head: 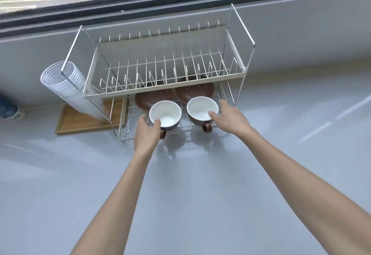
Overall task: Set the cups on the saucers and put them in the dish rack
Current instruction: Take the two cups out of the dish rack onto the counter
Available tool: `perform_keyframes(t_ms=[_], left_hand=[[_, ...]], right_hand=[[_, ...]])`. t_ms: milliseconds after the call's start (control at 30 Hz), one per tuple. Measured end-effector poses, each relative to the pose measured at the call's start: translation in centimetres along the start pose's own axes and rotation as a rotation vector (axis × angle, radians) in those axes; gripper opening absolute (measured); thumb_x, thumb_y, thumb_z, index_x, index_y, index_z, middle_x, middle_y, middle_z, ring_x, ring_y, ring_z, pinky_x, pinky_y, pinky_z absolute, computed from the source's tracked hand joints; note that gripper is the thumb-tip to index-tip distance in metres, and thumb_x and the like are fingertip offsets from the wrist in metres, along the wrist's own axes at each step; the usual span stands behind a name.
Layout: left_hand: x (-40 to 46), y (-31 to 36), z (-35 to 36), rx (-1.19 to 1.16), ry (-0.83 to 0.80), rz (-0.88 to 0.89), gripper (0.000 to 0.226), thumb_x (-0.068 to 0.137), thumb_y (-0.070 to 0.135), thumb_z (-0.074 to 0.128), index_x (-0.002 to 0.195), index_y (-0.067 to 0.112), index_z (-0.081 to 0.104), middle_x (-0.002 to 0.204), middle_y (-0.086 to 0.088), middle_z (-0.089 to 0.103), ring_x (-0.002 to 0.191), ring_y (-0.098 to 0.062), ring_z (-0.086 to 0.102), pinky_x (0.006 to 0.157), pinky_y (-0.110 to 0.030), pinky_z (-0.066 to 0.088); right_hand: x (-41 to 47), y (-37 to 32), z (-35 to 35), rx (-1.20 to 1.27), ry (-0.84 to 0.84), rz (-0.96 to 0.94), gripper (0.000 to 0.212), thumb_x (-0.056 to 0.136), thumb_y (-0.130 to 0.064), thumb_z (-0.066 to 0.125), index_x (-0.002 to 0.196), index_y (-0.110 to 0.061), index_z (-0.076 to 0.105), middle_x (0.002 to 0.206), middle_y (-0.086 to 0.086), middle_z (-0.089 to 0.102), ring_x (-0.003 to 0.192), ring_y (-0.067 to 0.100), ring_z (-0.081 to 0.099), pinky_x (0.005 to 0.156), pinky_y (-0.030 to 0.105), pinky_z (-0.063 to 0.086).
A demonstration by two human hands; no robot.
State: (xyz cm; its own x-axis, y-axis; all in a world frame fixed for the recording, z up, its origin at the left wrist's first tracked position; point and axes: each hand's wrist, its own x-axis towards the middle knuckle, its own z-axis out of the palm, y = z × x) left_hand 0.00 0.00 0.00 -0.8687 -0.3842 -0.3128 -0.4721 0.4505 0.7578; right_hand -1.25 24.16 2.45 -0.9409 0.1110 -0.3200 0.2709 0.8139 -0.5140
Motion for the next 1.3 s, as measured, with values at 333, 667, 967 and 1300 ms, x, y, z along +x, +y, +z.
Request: perform_keyframes(t_ms=[333,667,967,1300], left_hand=[[1.2,-0.8,1.0,-0.208,-0.084,-0.134,0.049,0.095,0.032,0.054,0.142,0.025,0.044,0.119,-0.009,0.069,0.1,-0.026,0.068,0.093,-0.05,0.06],[1.9,-0.4,1.0,-0.268,-0.117,-0.204,0.052,0.093,0.016,0.05,0.145,0.019,0.047,0.128,-0.017,0.065,0.102,-0.033,0.069,0.079,-0.046,0.063],[0.4,0.1,0.6,-0.24,-0.091,-0.168,0.049,0.093,0.017,0.051,0.142,0.017,0.049,0.129,-0.019,0.064,0.104,-0.035,0.07,0.065,-0.038,0.061],[-4.3,-0.8,1.4,-0.25,-0.11,-0.145,0.049,0.091,0.016,0.055,0.14,0.015,0.052,0.128,-0.021,0.065,0.089,-0.031,0.064,0.063,-0.038,0.062]], right_hand=[[1.1,-0.8,1.6,0.222,0.002,0.1,0.042,0.091,-0.027,0.043,0.13,-0.012,0.045,0.118,0.016,0.059,0.087,0.036,0.068,0.078,0.051,0.059],[2.3,-0.9,2.6,0.62,0.039,0.261,0.038,0.079,-0.002,0.042,0.108,-0.019,0.059,0.112,0.011,0.061,0.074,0.029,0.072,0.07,0.044,0.063],[0.5,-1.0,2.4,0.616,0.114,0.221,0.041,0.081,-0.003,0.045,0.117,-0.012,0.064,0.102,0.009,0.06,0.08,0.032,0.072,0.067,0.043,0.063],[-5.0,3.0,1.3,0.627,0.156,0.229,0.046,0.08,-0.007,0.047,0.124,-0.014,0.061,0.108,0.015,0.063,0.084,0.034,0.071,0.065,0.04,0.063]])
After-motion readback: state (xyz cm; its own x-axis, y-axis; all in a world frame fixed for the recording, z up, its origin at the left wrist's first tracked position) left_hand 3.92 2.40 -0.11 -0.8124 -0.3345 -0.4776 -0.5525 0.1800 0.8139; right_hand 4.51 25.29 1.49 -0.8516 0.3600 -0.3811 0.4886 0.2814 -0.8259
